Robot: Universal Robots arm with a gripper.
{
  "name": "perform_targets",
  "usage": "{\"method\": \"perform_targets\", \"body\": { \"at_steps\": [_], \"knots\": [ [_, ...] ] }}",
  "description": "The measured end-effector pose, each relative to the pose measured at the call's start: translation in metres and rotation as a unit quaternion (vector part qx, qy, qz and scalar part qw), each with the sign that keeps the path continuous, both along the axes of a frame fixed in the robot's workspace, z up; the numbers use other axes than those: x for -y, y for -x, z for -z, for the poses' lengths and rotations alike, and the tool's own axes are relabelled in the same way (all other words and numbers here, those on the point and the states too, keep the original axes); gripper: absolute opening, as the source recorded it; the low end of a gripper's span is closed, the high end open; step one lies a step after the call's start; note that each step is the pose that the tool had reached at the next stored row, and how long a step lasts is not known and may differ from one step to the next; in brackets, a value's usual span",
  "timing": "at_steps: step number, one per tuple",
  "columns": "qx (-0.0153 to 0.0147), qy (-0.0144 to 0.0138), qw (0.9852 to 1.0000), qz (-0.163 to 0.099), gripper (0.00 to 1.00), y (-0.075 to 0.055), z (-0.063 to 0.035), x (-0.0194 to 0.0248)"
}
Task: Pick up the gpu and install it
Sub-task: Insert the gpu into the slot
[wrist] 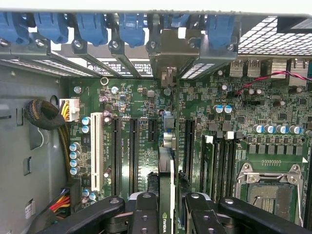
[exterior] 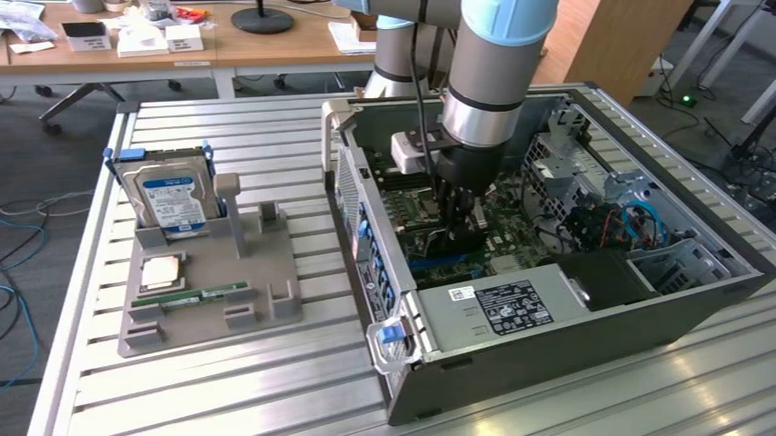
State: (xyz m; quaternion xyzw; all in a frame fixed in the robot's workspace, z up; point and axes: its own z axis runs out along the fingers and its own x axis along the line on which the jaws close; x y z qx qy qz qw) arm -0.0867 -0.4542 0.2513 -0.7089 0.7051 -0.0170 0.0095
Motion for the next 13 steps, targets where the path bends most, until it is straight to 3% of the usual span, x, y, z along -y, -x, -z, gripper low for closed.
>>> {"method": "perform_targets", "body": {
  "at_steps": [13],
  "knots": [
    [0.0008,-0.0003,1.0000,0.000,0.26,0.0004,-0.0004,0.0000]
  ]
}}
